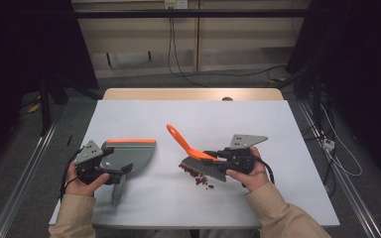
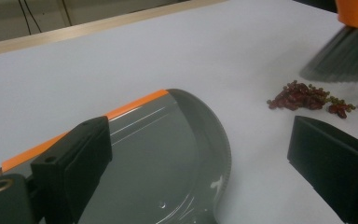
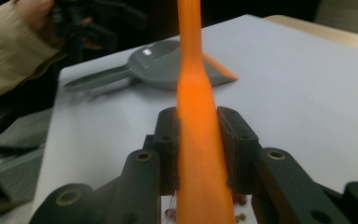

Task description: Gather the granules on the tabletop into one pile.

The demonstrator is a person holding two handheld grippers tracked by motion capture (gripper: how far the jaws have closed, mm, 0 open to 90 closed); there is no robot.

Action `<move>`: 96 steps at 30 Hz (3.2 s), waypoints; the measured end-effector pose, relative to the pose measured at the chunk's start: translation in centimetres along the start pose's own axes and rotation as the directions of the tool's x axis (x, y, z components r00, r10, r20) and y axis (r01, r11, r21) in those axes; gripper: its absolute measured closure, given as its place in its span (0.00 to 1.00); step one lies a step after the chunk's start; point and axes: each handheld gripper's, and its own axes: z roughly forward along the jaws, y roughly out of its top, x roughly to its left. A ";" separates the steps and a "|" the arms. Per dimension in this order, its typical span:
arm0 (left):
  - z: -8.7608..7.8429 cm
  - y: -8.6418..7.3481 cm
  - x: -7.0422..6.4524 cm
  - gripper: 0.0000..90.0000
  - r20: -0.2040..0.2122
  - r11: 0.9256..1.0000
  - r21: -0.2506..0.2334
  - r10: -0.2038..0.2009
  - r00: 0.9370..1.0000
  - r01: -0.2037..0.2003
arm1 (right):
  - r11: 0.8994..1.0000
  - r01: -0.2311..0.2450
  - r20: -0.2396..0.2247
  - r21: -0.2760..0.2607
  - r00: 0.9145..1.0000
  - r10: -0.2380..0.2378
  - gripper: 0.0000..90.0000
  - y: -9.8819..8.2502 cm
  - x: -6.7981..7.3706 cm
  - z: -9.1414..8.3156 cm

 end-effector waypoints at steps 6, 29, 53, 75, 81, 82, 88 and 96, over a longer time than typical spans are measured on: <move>0.1 -0.1 0.0 0.07 -0.005 1.000 0.003 -0.007 1.000 0.007 | 0.995 0.053 -0.141 0.087 0.989 -0.040 0.79 -0.1 -0.1 0.9; 0.0 -0.1 0.2 0.07 -0.003 1.000 0.000 -0.008 1.000 0.008 | 0.982 0.139 -0.314 0.126 0.945 -0.093 0.79 0.1 1.0 2.2; -0.1 -0.2 0.5 0.07 -0.017 1.000 0.002 -0.019 1.000 0.019 | 0.990 0.112 -0.344 0.087 0.936 -0.076 0.79 -1.0 -3.3 4.7; 0.1 -0.2 0.5 0.07 -0.016 1.000 0.009 -0.019 1.000 0.020 | 0.994 0.099 -0.297 0.035 0.951 -0.084 0.79 0.8 -3.4 4.2; 0.1 -0.2 0.3 0.07 -0.011 1.000 0.011 -0.015 1.000 0.015 | 0.997 0.071 -0.165 0.002 0.984 -0.070 0.79 1.3 -4.0 1.6; 0.2 -0.3 0.3 0.07 -0.011 1.000 0.009 -0.017 1.000 0.017 | 0.998 0.064 -0.121 -0.002 0.991 -0.064 0.79 1.4 -4.0 1.1; 0.1 -0.2 0.3 0.07 -0.010 1.000 0.014 -0.014 1.000 0.014 | 0.998 0.063 0.051 0.008 0.997 -0.064 0.79 1.0 -3.8 -0.6; 0.0 -0.1 0.2 0.07 -0.008 1.000 0.008 -0.010 1.000 0.010 | 0.996 0.050 0.213 0.071 0.975 -0.064 0.79 -0.4 -4.1 -2.3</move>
